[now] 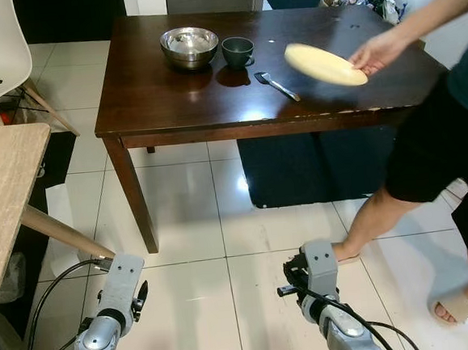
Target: Setting the table
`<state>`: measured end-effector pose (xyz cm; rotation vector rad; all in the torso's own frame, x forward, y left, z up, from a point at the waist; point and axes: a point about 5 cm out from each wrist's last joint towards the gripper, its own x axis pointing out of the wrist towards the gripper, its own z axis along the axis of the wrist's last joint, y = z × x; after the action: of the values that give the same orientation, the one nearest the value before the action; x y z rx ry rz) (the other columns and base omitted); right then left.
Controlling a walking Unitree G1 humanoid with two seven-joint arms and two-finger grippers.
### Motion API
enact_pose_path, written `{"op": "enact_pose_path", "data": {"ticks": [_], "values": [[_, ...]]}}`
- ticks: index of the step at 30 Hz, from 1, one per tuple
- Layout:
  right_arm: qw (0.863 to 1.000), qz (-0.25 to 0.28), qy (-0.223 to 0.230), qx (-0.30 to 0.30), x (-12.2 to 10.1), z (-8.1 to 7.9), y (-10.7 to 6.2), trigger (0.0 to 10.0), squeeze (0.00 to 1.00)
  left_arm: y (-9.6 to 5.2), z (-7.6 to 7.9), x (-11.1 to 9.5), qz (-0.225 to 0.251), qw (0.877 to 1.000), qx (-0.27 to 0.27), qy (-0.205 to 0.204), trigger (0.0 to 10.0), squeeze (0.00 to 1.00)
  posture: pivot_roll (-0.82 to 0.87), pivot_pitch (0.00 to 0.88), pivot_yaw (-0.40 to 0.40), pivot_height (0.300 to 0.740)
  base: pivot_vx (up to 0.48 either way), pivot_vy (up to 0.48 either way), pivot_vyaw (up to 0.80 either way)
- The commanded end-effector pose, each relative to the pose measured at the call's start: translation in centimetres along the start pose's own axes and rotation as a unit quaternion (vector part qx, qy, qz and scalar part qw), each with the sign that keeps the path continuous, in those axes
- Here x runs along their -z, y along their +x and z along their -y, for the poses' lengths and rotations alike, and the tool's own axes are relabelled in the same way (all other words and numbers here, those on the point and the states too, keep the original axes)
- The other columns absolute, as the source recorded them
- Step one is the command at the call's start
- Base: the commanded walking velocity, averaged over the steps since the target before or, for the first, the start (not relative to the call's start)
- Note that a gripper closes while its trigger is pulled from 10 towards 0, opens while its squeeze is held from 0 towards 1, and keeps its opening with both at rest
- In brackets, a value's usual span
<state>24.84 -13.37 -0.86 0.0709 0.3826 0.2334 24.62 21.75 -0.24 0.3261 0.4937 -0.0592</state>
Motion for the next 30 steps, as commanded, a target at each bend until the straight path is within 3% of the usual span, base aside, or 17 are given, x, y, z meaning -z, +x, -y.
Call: {"op": "enact_pose_path", "data": {"ticks": [1, 30], "values": [[1.0, -0.008, 0.0, 0.003, 0.41, 0.13, -0.23, 10.0, 0.0, -0.1, 0.21, 0.54, -0.01, 1.0, 0.007, 0.005, 10.0, 0.0, -0.11, 0.034, 0.01, 0.74, 0.0, 0.0, 0.0], [1.0, -0.009, -0.003, 0.0, 0.41, 0.22, -0.29, 10.0, 0.0, -0.11, 0.48, 0.53, -0.01, 1.0, 0.008, 0.001, 10.0, 0.0, -0.11, 0.034, 0.001, 0.74, 0.0, 0.0, 0.0]]}}
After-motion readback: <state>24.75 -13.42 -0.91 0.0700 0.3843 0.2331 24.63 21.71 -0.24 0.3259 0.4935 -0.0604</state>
